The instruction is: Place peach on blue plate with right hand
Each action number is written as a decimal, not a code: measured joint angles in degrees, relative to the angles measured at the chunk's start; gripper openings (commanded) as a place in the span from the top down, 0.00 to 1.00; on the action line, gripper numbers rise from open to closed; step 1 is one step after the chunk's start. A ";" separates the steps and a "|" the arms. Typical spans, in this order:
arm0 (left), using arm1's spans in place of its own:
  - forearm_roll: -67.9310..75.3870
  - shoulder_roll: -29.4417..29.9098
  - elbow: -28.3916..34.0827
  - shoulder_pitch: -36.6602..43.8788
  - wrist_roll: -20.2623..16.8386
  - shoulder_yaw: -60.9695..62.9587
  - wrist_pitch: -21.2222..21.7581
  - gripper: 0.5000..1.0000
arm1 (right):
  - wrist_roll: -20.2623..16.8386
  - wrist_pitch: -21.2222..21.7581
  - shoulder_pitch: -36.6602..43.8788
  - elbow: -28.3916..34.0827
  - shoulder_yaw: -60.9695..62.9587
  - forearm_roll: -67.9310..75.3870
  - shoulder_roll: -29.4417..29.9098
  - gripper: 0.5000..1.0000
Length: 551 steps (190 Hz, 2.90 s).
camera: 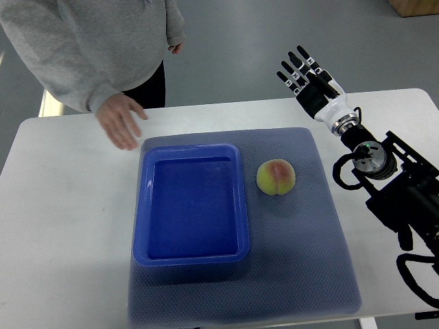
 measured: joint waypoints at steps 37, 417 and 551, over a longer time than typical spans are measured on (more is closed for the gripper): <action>0.07 0.00 -0.16 0.00 0.00 -0.05 0.00 0.00 | 0.00 -0.06 0.14 0.00 -0.07 0.00 -0.08 0.14; 0.05 0.00 -0.12 0.00 0.02 0.02 -0.82 0.00 | -11.02 5.41 18.83 21.19 -53.61 -52.73 -21.13 0.17; 0.06 0.00 0.13 -0.02 -0.03 -0.08 -0.86 0.00 | -8.02 8.27 29.00 28.10 -52.20 -46.62 -31.70 1.00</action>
